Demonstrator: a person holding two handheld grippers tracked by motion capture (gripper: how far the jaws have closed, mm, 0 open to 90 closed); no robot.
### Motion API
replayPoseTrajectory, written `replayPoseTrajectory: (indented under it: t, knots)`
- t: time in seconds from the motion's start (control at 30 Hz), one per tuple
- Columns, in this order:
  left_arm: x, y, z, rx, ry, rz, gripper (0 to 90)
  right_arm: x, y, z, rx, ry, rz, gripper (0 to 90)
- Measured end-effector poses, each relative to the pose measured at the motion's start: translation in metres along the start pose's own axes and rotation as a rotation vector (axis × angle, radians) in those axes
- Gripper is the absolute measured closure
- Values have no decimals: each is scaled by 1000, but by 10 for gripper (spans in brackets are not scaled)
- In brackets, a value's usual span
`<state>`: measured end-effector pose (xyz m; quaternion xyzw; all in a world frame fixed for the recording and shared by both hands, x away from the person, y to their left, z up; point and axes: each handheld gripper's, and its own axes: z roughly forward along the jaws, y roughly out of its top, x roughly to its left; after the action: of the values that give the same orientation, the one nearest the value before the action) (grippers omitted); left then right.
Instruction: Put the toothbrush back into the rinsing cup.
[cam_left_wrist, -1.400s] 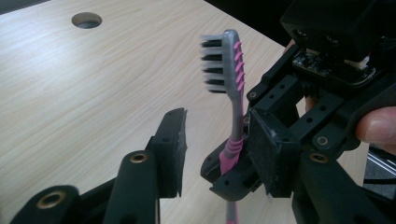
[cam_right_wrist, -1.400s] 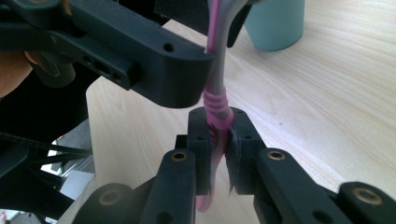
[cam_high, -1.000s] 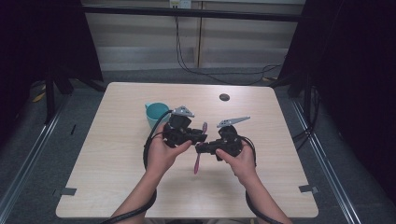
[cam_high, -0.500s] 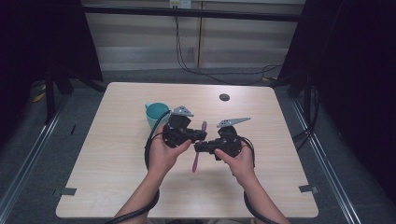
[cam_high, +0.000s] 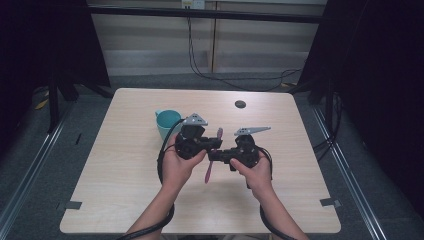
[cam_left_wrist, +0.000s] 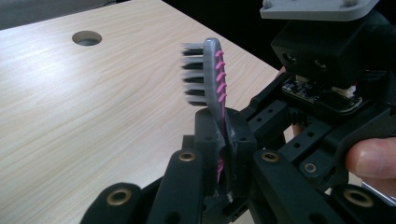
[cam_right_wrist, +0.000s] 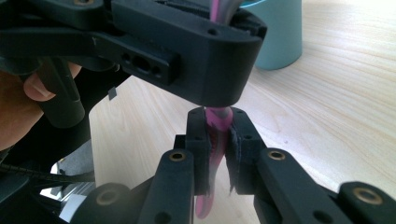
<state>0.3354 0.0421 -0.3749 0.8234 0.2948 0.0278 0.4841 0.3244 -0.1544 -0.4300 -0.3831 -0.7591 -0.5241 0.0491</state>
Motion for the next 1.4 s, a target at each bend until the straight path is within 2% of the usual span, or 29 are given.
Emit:
replayPoseTrajectory:
  t: [0.3, 0.47, 0.63, 0.67, 0.77, 0.93, 1.03, 1.17, 1.27, 1.4]
  knots:
    - [0, -1, 1, -11, 1, -1, 857, -1, -2, -2, -17, -10, 17, 795]
    - [5, 0, -6, -10, 16, 2, 857, -4, -5, -6, -16, -59, -5, 555]
    - [13, 2, -17, -17, 34, 1, 857, -9, -11, -20, -51, -100, -45, 398]
    - [14, 2, -18, -20, 37, -3, 857, -10, -13, -23, -48, -127, -52, 355]
    - [18, 4, -24, -26, 47, -1, 857, -16, -22, -30, -25, -187, -81, 297]
    - [25, 5, -30, -32, 57, -15, 857, -26, -43, -36, 42, -279, -110, 255]
    - [28, 6, -33, -40, 65, -15, 857, -30, -53, -39, 57, -323, -120, 232]
    - [32, 7, -37, -44, 76, -21, 858, -33, -63, -43, 68, -365, -142, 208]
    - [35, 7, -39, -48, 83, -19, 857, -37, -71, -44, 93, -383, -155, 178]
    - [40, 7, -43, -57, 88, -30, 857, -39, -81, -44, 120, -402, -179, 184]
